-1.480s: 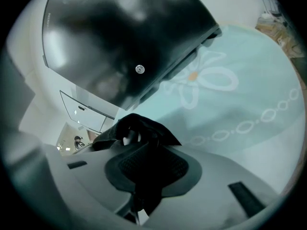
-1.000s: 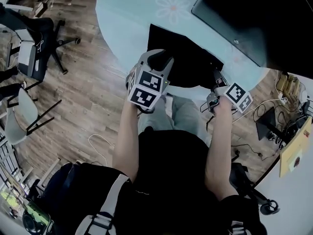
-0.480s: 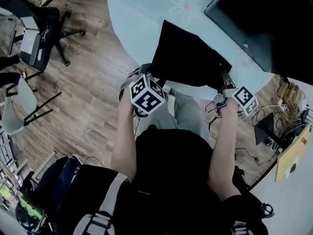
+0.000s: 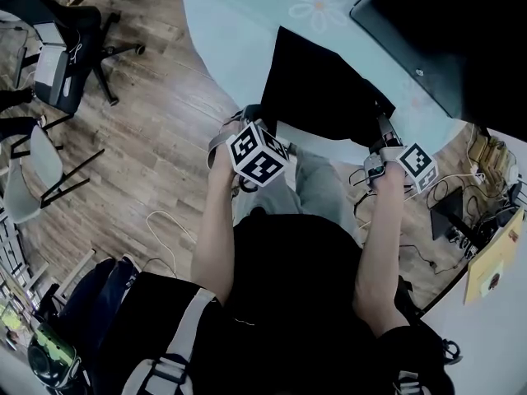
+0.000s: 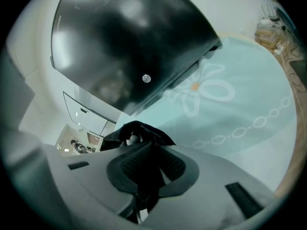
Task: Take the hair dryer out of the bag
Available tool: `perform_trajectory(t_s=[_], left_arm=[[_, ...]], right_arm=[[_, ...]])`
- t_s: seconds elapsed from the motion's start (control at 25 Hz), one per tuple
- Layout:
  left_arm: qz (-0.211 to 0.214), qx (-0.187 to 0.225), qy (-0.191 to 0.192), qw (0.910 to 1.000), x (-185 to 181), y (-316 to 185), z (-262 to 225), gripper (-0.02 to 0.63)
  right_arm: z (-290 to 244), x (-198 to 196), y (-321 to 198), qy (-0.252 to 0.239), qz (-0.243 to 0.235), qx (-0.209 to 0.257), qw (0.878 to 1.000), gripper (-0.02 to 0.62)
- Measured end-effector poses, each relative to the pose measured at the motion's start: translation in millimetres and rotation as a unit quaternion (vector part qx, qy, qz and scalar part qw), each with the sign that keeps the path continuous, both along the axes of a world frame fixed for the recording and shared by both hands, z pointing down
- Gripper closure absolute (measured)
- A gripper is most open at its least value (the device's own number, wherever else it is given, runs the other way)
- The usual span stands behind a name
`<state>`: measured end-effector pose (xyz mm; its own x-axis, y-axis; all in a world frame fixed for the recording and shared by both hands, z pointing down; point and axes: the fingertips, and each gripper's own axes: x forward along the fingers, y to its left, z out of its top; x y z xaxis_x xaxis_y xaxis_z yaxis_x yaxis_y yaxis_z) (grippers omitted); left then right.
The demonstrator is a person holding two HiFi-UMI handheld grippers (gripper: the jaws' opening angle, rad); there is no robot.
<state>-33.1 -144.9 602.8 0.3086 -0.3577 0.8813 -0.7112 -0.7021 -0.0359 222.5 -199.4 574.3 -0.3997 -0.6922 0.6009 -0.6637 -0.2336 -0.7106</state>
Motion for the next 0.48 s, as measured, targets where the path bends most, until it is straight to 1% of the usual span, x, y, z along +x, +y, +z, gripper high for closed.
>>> perform_trajectory(t_s=[0.12,0.28,0.48], left_arm=[[-0.015,0.009,0.016,0.9997,-3,-7,-7,0.566],[-0.052,0.02,0.039,0.9977,-9,-21,-16,0.568],[-0.097,0.05,0.046,0.9929,-19,-46,-31,0.571]], right_arm=[[-5,0,-2,-0.001,-0.007,0.012,1.0,0.56],[-19,-2,-10,-0.006,-0.016,0.035,0.999,0.566],[-46,-1,-25,-0.008,-0.024,0.074,0.997,0.569]])
